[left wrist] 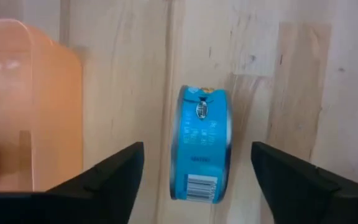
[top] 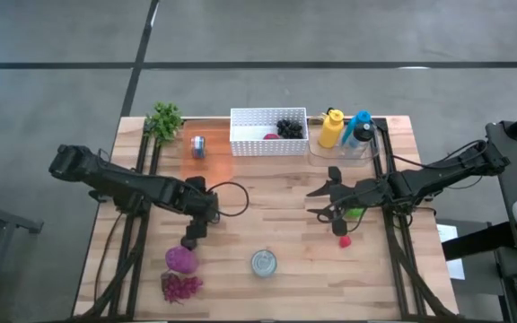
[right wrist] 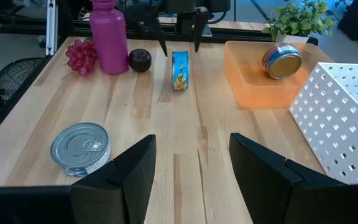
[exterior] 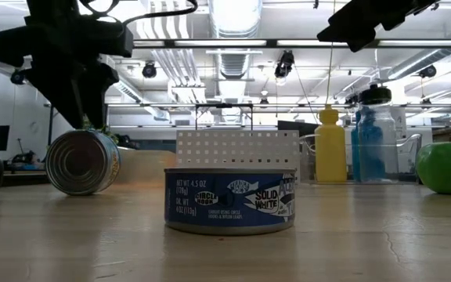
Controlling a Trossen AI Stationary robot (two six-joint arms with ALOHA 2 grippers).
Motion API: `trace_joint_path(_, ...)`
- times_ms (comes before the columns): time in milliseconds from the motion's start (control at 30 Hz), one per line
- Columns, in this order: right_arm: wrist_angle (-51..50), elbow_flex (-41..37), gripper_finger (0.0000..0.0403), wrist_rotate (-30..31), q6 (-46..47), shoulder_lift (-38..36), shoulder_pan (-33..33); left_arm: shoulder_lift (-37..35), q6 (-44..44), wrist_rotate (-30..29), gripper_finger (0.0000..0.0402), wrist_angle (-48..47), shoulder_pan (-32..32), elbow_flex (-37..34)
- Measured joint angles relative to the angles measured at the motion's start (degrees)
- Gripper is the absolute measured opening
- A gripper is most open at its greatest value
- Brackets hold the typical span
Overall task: Pick & Place Food Item
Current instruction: Put the yellow-blue tuna can into the orange bin
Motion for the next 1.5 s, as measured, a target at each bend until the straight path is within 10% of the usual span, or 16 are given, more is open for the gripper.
trace_joint_path(533, 0.0, 0.0, 0.0199, 0.0, 0.0, 0.0, 0.0, 0.0, 0.6, -0.8, 0.0317, 8.3, 0.8, -6.4)
trace_joint_path(967, 0.0, 0.0, 0.0199, 0.0, 0.0, 0.0, 0.0, 0.0, 1.1, 0.2, 0.0141, 12.9, 0.8, -8.6)
trace_joint_path(1500, 0.0, 0.0, 0.0199, 0.0, 0.0, 0.0, 0.0, 0.0, 0.5, 1.4, 0.0143, 10.9, 1.0, 0.6)
